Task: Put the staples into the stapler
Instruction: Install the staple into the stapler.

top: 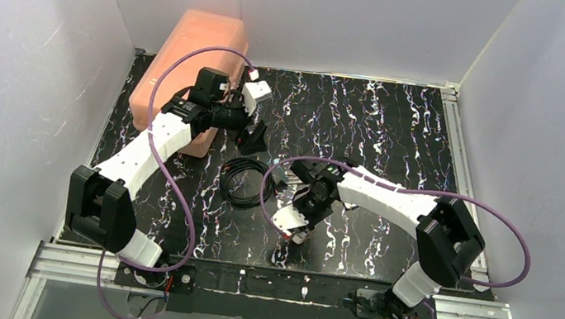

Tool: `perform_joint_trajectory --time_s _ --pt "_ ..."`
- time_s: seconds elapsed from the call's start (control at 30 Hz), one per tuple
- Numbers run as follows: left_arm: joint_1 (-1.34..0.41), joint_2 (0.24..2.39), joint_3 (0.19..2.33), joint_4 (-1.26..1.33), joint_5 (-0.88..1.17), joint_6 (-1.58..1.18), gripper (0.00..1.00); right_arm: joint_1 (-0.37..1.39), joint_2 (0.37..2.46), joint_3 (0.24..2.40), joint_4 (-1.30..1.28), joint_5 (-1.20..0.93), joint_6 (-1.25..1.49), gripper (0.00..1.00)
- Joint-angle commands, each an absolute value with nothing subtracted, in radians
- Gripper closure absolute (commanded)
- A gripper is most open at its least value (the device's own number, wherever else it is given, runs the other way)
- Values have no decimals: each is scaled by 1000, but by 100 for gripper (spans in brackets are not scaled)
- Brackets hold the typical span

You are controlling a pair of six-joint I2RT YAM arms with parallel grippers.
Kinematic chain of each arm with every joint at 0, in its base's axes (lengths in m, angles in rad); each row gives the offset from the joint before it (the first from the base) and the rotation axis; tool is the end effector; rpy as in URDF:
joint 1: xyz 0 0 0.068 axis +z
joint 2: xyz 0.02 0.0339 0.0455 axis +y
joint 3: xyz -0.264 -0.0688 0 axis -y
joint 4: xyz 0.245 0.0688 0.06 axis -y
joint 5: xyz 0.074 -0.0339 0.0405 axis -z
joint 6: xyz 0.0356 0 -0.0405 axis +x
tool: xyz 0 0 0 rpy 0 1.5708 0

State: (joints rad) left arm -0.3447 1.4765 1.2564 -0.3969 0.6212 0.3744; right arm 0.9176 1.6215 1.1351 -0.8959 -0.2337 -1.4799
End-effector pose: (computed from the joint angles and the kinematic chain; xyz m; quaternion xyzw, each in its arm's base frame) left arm 0.3048 -0.1315 0.3218 0.4290 0.7425 -0.2650 0.4410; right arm 0.1748 0.2420 0.2090 -0.9251 0.3492 0.0856 0.1220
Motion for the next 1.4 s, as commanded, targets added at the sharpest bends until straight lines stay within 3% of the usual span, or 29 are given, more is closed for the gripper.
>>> perform_joint_trajectory --time_s 0.0,0.53,1.37 --pt "-326 1451 1261 -380 623 351 1 929 1622 1163 -924 -218 -1506 89" --pt "-278 1447 1253 -311 461 275 2 964 1631 1142 -931 -190 -1514 89" --pt "-240 1453 1253 -272 412 239 1 997 1620 1094 -927 -160 -1508 89"
